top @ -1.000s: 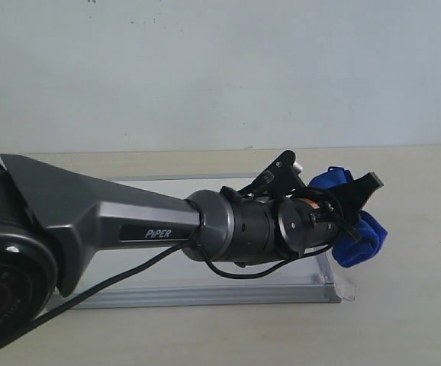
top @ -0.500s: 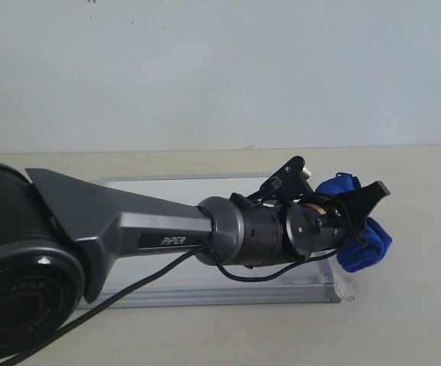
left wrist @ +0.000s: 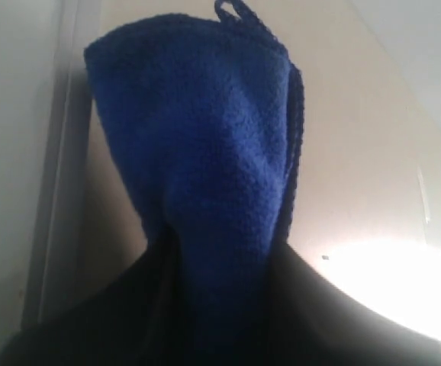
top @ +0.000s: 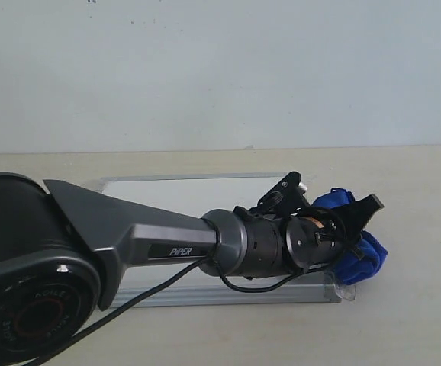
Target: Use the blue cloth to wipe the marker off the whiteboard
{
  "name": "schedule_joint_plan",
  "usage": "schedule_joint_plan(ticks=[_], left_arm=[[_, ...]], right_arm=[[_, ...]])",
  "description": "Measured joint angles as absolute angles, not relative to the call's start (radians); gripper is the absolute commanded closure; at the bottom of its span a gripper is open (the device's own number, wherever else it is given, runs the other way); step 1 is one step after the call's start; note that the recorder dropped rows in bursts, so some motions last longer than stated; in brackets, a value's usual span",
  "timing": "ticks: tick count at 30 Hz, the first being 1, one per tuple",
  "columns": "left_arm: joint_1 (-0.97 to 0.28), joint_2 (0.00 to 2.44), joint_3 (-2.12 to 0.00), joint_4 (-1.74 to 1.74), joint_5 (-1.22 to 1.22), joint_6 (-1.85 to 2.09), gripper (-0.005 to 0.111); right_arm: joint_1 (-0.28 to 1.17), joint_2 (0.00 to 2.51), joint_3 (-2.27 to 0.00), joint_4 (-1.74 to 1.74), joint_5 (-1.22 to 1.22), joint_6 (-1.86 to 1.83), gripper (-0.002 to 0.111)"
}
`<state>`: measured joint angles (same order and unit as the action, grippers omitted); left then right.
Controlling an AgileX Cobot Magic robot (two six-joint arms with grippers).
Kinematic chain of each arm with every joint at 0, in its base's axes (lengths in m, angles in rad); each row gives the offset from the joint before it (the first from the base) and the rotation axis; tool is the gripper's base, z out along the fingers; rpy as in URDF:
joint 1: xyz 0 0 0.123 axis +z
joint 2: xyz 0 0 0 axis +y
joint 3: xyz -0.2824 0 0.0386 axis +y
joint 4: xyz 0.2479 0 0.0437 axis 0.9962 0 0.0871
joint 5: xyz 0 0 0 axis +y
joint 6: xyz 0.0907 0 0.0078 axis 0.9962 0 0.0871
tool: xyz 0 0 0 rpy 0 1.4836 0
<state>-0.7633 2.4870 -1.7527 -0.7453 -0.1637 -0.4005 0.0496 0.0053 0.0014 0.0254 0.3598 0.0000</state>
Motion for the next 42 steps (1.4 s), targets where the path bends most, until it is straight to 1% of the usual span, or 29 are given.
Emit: schedule_joint_plan(ticks=[2,4,6,13,15,29,38,42], left_arm=[[-0.763,2.487,-1.753,-0.745,-0.164,-0.402,0.103],[-0.761,2.487,-1.753,-0.745,-0.164,-0.402,0.100],[-0.759,2.487,-1.753,-0.745,-0.164,-0.402,0.093],[-0.757,2.487,-1.753,-0.745,-0.162,-0.407,0.063],[-0.757,2.487,-1.753,-0.745,-0.162,-0.406,0.061],[-0.755,2.485,-1.754,-0.744,-0.130,-0.406,0.061],[-0.752,2.411,-1.748,-0.744,-0.077,-0.328,0.061],[-0.747,2.366,-1.699,-0.742,-0.077,-0.320,0.061]], right_arm=[[0.050,0.005,0.001,0.025,0.360,0.000,0.107],[0.050,0.005,0.001,0.025,0.360,0.000,0.107],[0.050,0.005,0.001,0.025,0.360,0.000,0.107],[0.050,0.005,0.001,0.025,0.360,0.000,0.107],[0.050,0.005,0.001,0.025,0.360,0.000,0.107],[0.050,0.005,0.001,0.025,0.360,0.000,0.107],[0.050,0.005,0.001,0.025,0.360,0.000,0.107],[0.050,0.005,0.001,0.025,0.360,0.000,0.107]])
